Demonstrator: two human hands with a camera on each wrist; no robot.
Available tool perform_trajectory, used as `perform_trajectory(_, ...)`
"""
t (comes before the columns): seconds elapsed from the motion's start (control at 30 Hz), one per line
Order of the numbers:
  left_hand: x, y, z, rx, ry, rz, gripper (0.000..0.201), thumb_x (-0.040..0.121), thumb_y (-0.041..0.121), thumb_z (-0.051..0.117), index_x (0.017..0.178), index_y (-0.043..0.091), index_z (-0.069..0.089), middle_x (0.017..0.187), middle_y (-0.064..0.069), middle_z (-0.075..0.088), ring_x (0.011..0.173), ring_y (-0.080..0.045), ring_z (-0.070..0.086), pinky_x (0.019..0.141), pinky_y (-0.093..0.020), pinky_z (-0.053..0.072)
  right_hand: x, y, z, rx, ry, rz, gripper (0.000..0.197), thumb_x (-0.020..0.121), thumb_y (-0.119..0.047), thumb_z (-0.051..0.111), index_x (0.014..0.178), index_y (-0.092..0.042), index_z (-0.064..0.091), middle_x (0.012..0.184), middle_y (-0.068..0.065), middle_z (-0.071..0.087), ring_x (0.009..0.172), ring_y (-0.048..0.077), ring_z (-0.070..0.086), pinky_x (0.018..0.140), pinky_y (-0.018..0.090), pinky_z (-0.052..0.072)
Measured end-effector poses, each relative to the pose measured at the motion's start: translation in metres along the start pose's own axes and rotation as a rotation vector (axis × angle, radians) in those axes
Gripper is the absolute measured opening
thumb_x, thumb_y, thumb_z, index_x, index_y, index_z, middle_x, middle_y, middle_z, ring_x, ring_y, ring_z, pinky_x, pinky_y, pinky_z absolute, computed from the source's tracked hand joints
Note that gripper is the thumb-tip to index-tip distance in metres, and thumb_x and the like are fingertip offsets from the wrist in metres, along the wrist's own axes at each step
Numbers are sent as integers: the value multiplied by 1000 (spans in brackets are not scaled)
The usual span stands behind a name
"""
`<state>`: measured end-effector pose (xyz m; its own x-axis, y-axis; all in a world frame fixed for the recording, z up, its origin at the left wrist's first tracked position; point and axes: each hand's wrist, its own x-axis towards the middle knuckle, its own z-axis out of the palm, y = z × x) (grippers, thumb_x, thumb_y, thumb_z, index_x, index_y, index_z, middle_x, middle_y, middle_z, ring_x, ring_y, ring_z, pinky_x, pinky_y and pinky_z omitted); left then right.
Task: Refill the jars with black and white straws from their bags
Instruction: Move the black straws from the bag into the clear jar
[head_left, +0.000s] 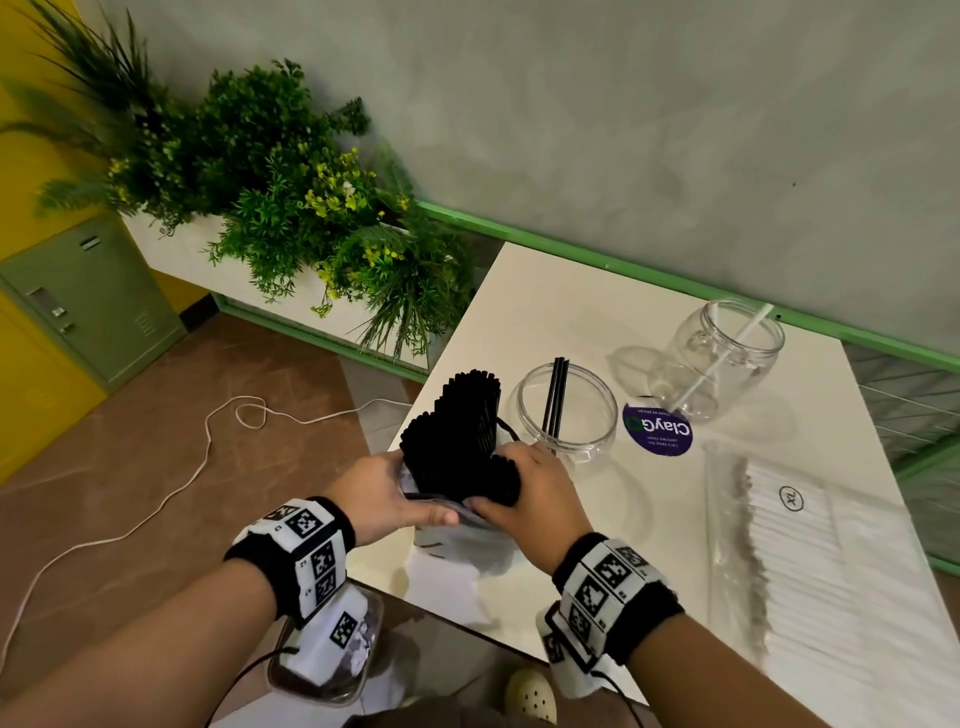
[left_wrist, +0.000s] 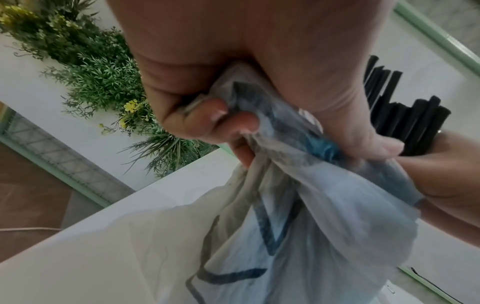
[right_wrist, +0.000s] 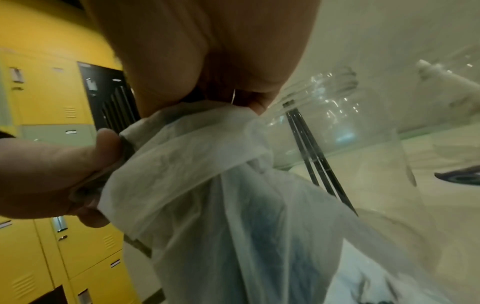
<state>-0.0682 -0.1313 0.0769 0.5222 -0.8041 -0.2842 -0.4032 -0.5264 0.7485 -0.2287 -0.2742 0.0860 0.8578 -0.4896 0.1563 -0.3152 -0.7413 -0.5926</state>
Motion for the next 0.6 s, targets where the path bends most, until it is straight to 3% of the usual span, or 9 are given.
perform_trajectory(0.2, -2, 8, -6, 119, -22, 3, 92, 31, 95, 53, 99, 34, 57, 86, 14, 64, 86, -7, 62, 70, -24, 48, -4, 5, 0, 254, 59, 141, 32, 70, -34, 83, 80, -23, 55, 82, -2, 55, 78, 14, 49, 70, 20, 39)
perform_trajectory(0.3, -2, 12, -6, 132, -28, 8, 98, 25, 98, 49, 99, 34, 57, 86, 12, 64, 87, -10, 62, 71, -25, 48, -1, 1, -9, 392, 38, 159, 30, 74, -31, 80, 73, -31, 50, 75, -7, 53, 73, 12, 51, 69, 27, 43)
perform_trajectory(0.37, -2, 13, -6, 139, -50, 24, 105, 27, 96, 51, 108, 29, 60, 90, 12, 63, 91, -11, 62, 73, -25, 48, -1, -1, -15, 423, 9, 133, 27, 80, -31, 75, 73, -29, 49, 72, -9, 51, 72, 10, 49, 70, 30, 42)
perform_trajectory(0.5, -3, 16, -5, 137, -71, 30, 75, 60, 62, 76, 120, 20, 58, 96, 10, 61, 95, -11, 60, 78, -25, 47, -2, -6, -27, 526, 48, 130, 32, 79, -47, 67, 83, -17, 56, 78, 5, 57, 78, 20, 56, 76, 37, 46)
perform_trajectory(0.6, -2, 18, -5, 139, -56, 33, 68, 65, 51, 79, 121, 17, 57, 95, 9, 58, 92, -11, 56, 74, -23, 42, 2, -16, -38, 624, 74, 127, 33, 82, -39, 69, 88, -8, 58, 80, 11, 61, 78, 19, 58, 76, 32, 47)
